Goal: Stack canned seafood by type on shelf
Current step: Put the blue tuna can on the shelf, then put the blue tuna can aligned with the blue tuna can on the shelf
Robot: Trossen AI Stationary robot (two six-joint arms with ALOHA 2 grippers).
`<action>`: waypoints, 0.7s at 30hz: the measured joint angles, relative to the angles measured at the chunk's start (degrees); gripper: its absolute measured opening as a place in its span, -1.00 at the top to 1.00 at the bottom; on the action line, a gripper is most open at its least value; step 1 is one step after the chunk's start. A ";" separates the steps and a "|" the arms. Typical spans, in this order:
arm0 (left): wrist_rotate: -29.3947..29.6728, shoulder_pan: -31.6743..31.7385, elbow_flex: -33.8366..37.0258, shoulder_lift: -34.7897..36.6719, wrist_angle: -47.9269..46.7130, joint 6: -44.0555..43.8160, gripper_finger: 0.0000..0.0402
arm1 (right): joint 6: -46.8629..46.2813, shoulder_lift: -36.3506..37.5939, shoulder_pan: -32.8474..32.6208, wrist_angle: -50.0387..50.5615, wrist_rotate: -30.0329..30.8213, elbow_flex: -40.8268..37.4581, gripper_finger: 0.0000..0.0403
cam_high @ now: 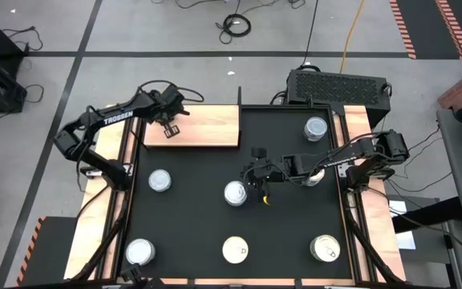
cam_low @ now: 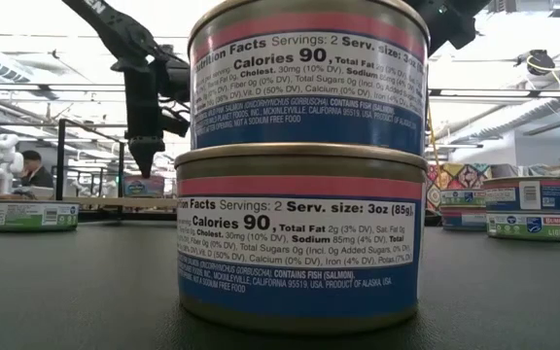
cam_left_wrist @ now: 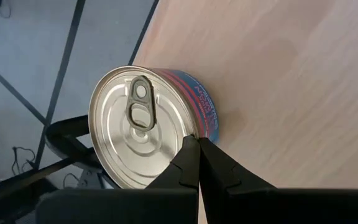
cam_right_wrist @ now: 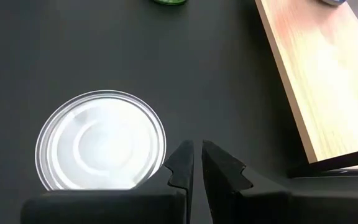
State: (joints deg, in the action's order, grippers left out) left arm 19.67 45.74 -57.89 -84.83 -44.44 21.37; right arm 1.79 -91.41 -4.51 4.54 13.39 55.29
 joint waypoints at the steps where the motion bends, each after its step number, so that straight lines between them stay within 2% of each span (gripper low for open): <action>1: 0.10 0.00 0.00 -0.20 0.45 0.02 1.00 | -0.27 0.02 -0.02 0.02 0.00 0.00 0.87; 11: 0.34 -0.10 0.00 -0.31 1.43 0.41 0.97 | -0.60 0.01 0.00 0.07 0.00 0.00 0.87; 21: 0.86 -0.43 0.00 -0.27 1.59 0.37 0.61 | -0.54 0.01 0.00 0.11 0.00 0.00 0.87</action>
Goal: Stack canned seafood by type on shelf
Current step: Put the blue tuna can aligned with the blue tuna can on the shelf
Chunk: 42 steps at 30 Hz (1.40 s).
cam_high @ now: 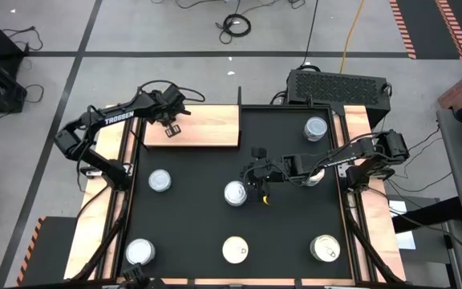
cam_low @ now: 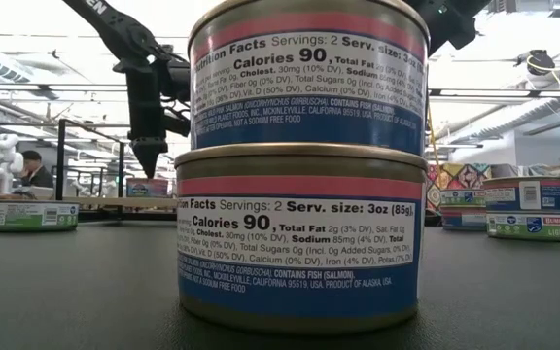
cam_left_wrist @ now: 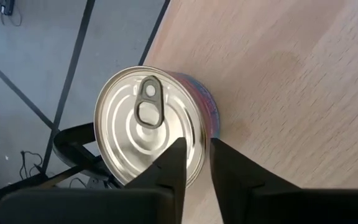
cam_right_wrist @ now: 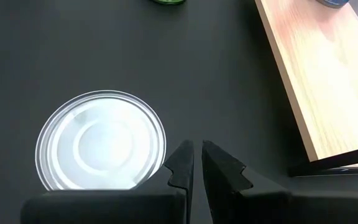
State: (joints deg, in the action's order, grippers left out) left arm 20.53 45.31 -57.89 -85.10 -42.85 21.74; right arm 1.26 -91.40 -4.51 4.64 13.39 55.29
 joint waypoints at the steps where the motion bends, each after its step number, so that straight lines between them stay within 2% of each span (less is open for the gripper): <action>1: -0.07 -0.13 0.00 0.12 -0.08 0.00 0.59 | 0.00 0.01 0.00 0.00 0.00 0.00 0.87; 5: -0.70 -1.88 -0.28 2.60 -1.23 -0.07 0.54 | 0.00 0.01 0.00 0.00 0.00 0.00 0.87; 9: -1.81 -4.97 -3.20 6.29 -6.28 -2.49 0.53 | 0.02 0.01 -0.02 0.00 -0.01 0.00 0.87; 15: -13.76 -13.29 -7.08 14.42 -13.81 -11.55 0.53 | 0.02 0.01 -0.02 0.00 -0.02 0.00 0.87; 21: -14.29 -28.15 -7.15 19.92 -19.28 -24.90 0.53 | 0.02 -0.01 -0.09 -0.04 -0.25 0.00 0.87; 25: -14.16 -39.88 -7.15 20.08 -22.47 -35.65 0.53 | -0.40 0.01 -0.11 -0.07 -0.73 0.00 0.87; 29: -14.12 -50.64 -7.10 18.80 -24.50 -44.57 0.53 | -0.78 0.01 -0.27 -0.10 -4.15 0.00 0.87; 32: -13.98 -57.08 -7.10 17.77 -23.52 -48.59 0.53 | -1.03 0.01 -0.98 -0.13 -4.76 0.00 0.87; 36: -10.91 -63.41 -7.10 14.98 -16.63 -49.71 0.53 | -1.13 -0.01 -2.44 -0.08 -4.79 0.01 0.87; 42: -3.90 -68.91 -6.72 8.37 -1.77 -42.94 0.53 | -4.15 0.01 -6.10 4.25 -4.79 2.38 0.87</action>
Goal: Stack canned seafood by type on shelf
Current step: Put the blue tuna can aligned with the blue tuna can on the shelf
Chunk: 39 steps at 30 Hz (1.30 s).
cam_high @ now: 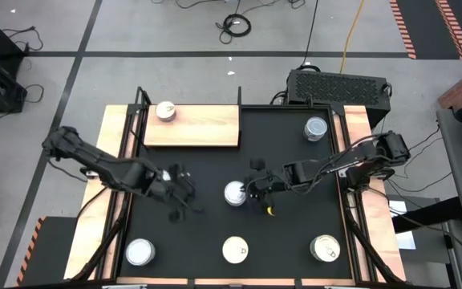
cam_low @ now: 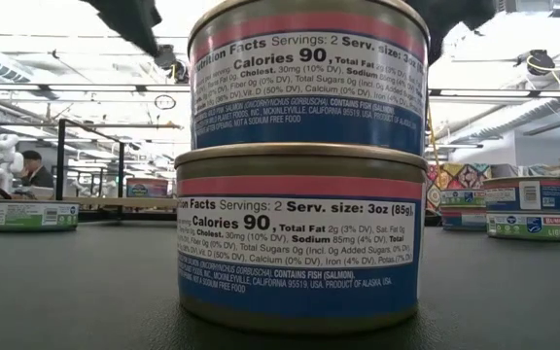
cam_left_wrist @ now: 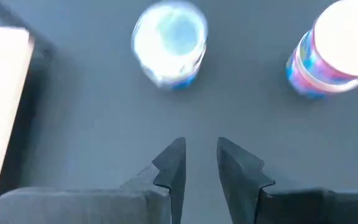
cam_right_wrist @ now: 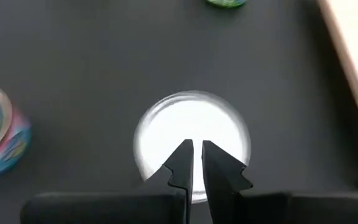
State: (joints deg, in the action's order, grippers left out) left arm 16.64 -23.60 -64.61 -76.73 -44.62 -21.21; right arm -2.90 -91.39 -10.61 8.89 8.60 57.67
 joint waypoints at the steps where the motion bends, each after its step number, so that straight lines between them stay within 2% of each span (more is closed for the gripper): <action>1: 0.64 -0.43 0.59 -1.06 3.76 1.27 0.53 | -0.80 -0.02 -0.63 2.65 0.02 1.00 0.87; 3: -0.13 -1.03 2.25 -3.34 12.80 4.61 0.53 | -2.85 -0.01 -1.91 7.65 0.10 3.15 0.87; 5: -4.01 -1.50 3.06 -6.11 19.97 9.18 0.53 | -5.25 0.00 -3.29 11.28 0.23 4.45 0.87; 7: -7.27 -2.24 3.07 -9.10 25.81 15.49 0.53 | -6.65 0.00 -4.76 13.19 0.33 4.74 0.87; 10: -8.63 -3.86 2.93 -12.92 31.55 24.53 0.53 | -8.36 0.00 -6.89 13.84 0.33 4.72 0.87; 17: -8.58 -9.17 -2.16 -18.44 32.27 46.03 0.53 | -11.96 0.00 -10.85 14.05 0.75 4.72 0.87; 23: -1.91 -12.58 -5.87 -23.73 32.11 60.55 0.53 | -12.70 0.00 -12.87 13.93 3.46 4.72 0.87; 27: -0.74 -12.32 -7.47 -26.59 32.11 62.09 0.53 | -12.96 0.00 -13.30 13.65 3.54 4.72 0.87; 39: -6.01 -11.77 -8.34 -27.12 28.94 62.06 0.53 | -12.28 0.00 -13.44 13.74 3.56 4.72 0.87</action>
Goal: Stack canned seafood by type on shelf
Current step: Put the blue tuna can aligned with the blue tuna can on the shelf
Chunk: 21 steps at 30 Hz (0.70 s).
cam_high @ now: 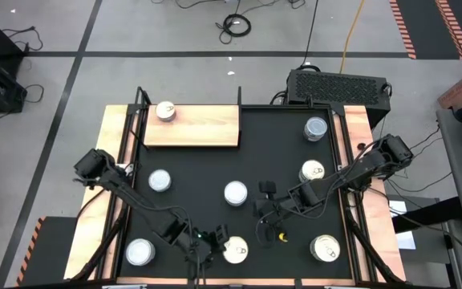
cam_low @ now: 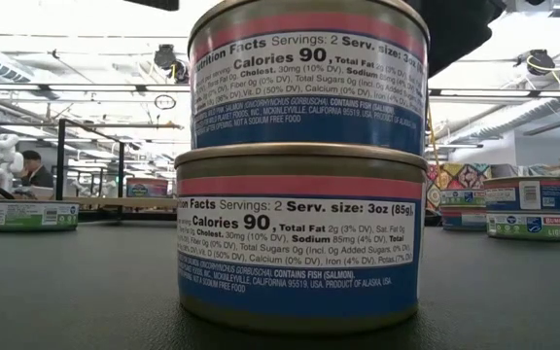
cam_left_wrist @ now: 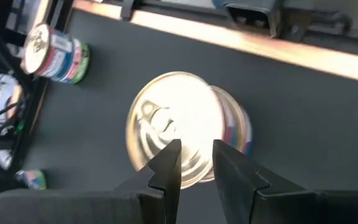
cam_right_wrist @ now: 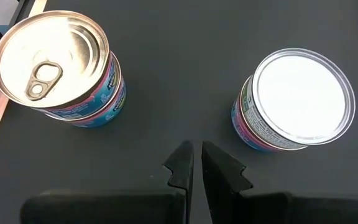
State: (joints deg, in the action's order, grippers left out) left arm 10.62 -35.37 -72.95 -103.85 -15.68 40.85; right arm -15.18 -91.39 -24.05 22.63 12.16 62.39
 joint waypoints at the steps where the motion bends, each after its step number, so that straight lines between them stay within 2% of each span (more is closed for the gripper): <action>1: -0.65 0.14 0.00 -0.43 0.19 0.01 0.53 | 0.25 0.00 0.00 -0.09 0.00 0.00 0.87; 21: -4.74 2.44 0.22 -2.57 0.09 3.20 0.53 | 1.28 0.00 0.00 -0.73 0.02 0.00 0.87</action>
State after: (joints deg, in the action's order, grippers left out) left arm 5.88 -32.93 -72.73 -106.42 -15.59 44.05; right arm -13.90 -91.39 -24.05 21.90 12.19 62.39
